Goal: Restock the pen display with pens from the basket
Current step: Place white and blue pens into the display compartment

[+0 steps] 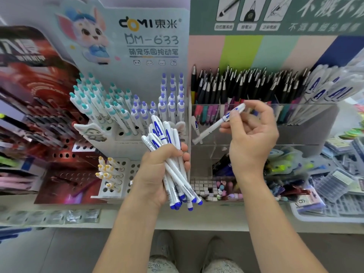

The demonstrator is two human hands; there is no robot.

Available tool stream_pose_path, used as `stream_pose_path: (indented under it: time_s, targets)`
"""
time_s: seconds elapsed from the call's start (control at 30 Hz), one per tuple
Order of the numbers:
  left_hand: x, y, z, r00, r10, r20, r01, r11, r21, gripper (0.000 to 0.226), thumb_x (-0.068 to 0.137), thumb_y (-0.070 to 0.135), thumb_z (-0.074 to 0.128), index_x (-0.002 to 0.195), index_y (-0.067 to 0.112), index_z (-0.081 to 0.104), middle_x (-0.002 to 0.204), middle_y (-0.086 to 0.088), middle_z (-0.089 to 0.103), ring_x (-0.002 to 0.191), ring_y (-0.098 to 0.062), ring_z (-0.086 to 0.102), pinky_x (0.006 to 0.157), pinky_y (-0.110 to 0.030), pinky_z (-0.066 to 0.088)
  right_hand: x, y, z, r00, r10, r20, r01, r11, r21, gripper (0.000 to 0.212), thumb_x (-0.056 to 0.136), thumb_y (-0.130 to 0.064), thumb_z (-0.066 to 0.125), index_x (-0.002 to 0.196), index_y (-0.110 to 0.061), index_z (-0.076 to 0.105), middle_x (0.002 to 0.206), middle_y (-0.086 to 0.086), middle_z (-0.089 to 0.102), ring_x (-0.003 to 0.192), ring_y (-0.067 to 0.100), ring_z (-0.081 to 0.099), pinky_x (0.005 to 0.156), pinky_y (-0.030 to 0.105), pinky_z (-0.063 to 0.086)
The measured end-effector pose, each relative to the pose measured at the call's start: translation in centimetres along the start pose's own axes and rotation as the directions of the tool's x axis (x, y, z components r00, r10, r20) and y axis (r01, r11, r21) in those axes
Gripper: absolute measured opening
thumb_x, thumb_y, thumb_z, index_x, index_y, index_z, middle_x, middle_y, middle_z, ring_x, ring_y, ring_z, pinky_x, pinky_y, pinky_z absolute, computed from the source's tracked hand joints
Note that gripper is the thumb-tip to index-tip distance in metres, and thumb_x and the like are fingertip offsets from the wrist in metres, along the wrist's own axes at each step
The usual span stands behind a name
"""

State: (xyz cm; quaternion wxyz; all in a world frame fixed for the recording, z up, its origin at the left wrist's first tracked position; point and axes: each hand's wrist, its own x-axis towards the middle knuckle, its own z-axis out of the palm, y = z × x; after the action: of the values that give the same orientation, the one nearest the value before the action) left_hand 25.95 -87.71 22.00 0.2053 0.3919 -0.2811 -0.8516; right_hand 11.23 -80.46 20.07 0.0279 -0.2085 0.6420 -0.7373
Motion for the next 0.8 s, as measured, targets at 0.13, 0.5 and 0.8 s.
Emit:
stream_pose_path:
  time_s: [0.13, 0.5, 0.8]
  targets:
    - [0.0, 0.2, 0.1, 0.999, -0.006, -0.037, 0.006, 1.000, 0.001, 0.018, 0.088, -0.006, 0.048, 0.084, 0.000, 0.065, 0.062, -0.008, 0.060, 0.048, -0.014, 0.058, 0.044, -0.020, 0.051, 0.3, 1.0, 0.0, 0.998, -0.029, 0.054, 0.035, 0.993, -0.116, 0.016, 0.095, -0.004, 0.067, 0.107, -0.013, 0.062, 0.086, 0.006, 0.073, 0.075, 0.022, 0.073, 0.069, 0.041, 0.062]
    - [-0.1, -0.2, 0.8, 0.995, 0.083, -0.050, -0.077, 0.991, 0.107, 0.039, 0.059, 0.002, 0.062, 0.097, -0.005, 0.062, 0.061, -0.010, 0.060, 0.050, -0.017, 0.061, 0.047, -0.024, 0.051, -1.1, 3.1, 1.2, 0.986, 0.115, 0.120, -0.087, 0.973, -0.212, 0.023, 0.084, -0.002, 0.079, 0.105, -0.011, 0.076, 0.097, 0.001, 0.075, 0.088, 0.011, 0.072, 0.083, 0.031, 0.060]
    - [-0.3, -1.1, 1.9, 0.999, 0.044, -0.025, -0.038, 0.982, 0.186, 0.017, 0.085, -0.015, 0.053, 0.092, -0.004, 0.064, 0.065, -0.007, 0.066, 0.055, -0.017, 0.067, 0.049, -0.025, 0.053, -0.6, 1.8, 0.5, 0.903, 0.201, 0.380, -0.119, 0.966, -0.229, 0.029, 0.083, 0.002, 0.078, 0.106, -0.015, 0.072, 0.096, -0.001, 0.076, 0.092, 0.009, 0.073, 0.088, 0.028, 0.059]
